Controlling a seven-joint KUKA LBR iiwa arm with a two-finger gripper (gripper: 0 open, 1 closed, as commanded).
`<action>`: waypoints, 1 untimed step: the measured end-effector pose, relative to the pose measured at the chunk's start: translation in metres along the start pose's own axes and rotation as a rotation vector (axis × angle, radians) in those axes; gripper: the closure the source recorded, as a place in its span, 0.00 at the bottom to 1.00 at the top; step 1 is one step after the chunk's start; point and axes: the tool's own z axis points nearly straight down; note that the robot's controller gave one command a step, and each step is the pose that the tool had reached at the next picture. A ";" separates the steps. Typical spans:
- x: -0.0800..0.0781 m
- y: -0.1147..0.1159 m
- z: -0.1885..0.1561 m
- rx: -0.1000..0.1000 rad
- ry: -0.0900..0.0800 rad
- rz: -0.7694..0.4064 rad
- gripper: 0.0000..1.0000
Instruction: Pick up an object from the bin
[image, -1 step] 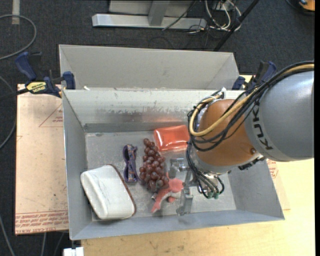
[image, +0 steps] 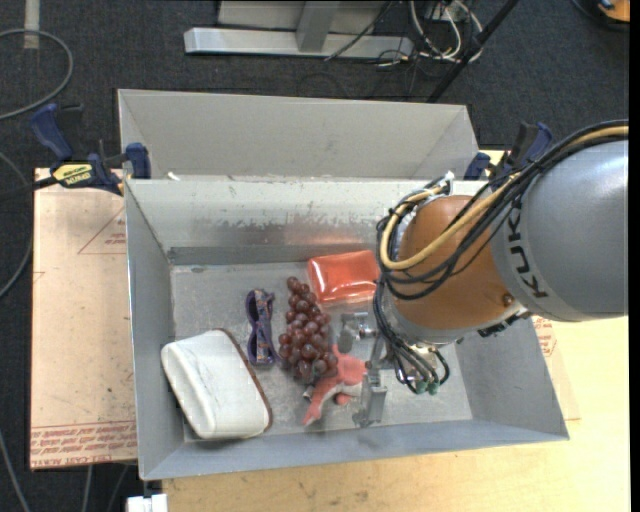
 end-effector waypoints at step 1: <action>-0.002 -0.010 0.045 -0.001 0.001 0.095 0.00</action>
Offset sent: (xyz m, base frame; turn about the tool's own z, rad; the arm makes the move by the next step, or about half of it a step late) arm 0.0002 -0.0115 -0.0209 0.5040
